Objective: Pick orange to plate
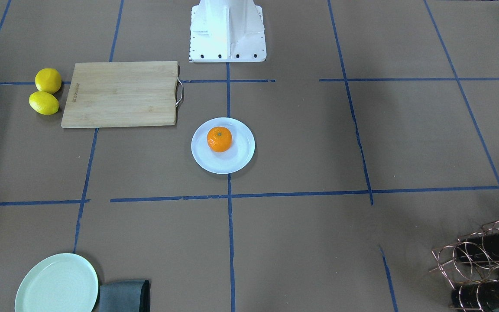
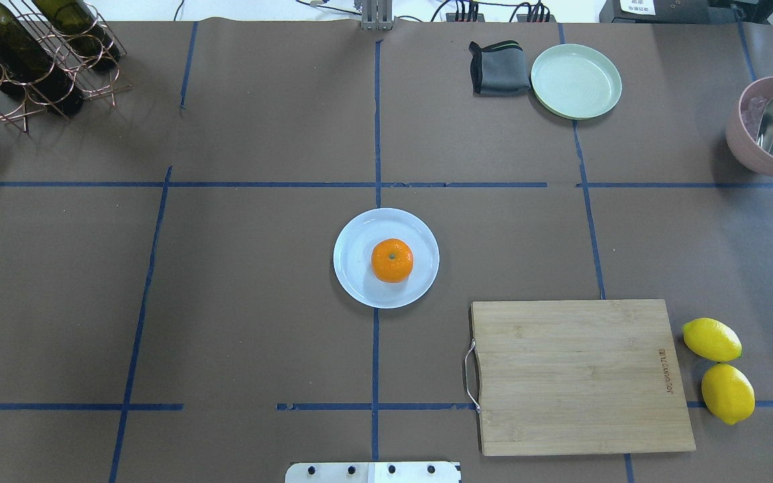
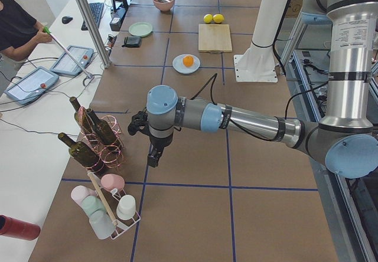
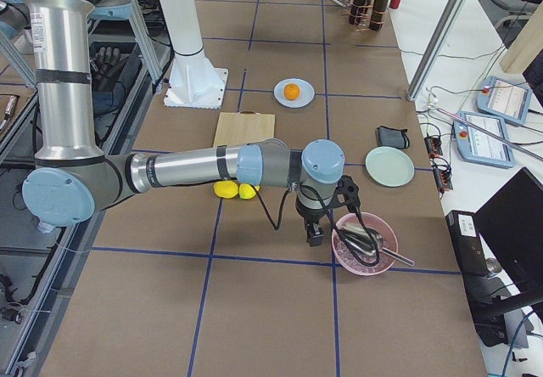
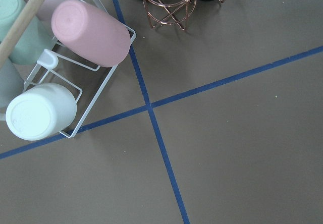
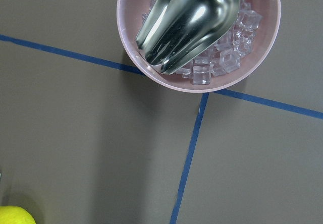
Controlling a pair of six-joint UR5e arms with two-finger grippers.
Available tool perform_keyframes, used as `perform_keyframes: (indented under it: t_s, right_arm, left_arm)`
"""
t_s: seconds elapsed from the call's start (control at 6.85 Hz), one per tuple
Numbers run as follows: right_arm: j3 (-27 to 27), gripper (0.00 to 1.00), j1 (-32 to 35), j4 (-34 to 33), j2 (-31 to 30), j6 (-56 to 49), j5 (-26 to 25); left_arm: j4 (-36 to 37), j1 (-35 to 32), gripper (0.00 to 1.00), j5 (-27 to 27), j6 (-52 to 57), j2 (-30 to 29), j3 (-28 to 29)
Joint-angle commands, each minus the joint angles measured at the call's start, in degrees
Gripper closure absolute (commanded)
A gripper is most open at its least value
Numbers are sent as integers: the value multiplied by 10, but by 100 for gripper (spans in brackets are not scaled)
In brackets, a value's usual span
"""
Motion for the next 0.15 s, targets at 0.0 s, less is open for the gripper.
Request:
perform_keyframes:
  t_s: [0.0]
  right_arm:
    - [9,0,-1,1,0,-2,0]
  left_arm:
    - [-1,-2,0,0,0,7,8]
